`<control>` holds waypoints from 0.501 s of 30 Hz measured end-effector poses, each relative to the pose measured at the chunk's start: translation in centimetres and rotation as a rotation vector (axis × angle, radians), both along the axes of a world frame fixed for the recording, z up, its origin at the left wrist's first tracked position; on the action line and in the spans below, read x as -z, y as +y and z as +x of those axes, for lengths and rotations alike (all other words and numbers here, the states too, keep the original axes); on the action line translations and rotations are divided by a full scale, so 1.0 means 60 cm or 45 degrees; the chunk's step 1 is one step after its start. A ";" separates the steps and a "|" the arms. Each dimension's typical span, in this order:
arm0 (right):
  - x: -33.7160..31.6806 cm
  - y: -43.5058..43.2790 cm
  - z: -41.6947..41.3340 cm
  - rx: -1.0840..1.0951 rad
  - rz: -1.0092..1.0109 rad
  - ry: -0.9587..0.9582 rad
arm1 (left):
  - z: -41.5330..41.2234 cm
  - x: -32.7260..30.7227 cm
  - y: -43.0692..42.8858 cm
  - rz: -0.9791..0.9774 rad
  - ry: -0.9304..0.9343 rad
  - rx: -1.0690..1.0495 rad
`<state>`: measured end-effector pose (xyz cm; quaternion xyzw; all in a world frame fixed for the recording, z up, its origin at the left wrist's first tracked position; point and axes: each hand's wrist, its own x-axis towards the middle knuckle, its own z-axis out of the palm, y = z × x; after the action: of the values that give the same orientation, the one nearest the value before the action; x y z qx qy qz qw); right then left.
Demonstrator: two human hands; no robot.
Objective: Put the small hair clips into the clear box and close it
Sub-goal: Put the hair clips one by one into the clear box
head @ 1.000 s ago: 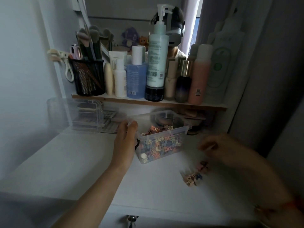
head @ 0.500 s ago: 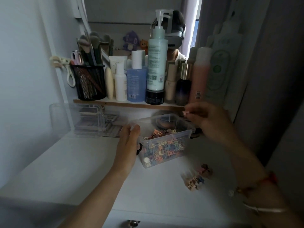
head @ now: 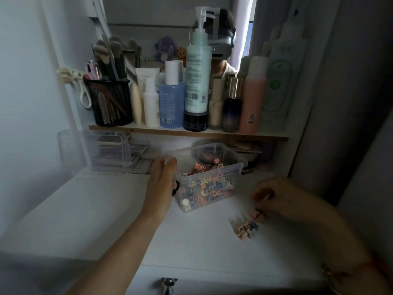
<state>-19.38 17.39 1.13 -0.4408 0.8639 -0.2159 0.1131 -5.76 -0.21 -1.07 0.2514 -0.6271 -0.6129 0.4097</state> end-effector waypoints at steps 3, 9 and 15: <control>0.006 -0.005 0.005 -0.023 0.052 0.037 | 0.000 0.000 0.000 -0.004 -0.006 -0.003; -0.061 -0.029 0.024 0.044 -0.953 -0.134 | 0.001 0.001 -0.001 0.000 -0.011 -0.001; -0.059 -0.078 0.029 -0.020 -0.699 0.168 | 0.001 0.004 -0.005 -0.011 -0.038 -0.010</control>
<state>-17.63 12.69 4.64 -0.4749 0.7751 -0.4117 -0.0651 -5.68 -0.53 -1.29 0.2612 -0.6348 -0.6048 0.4037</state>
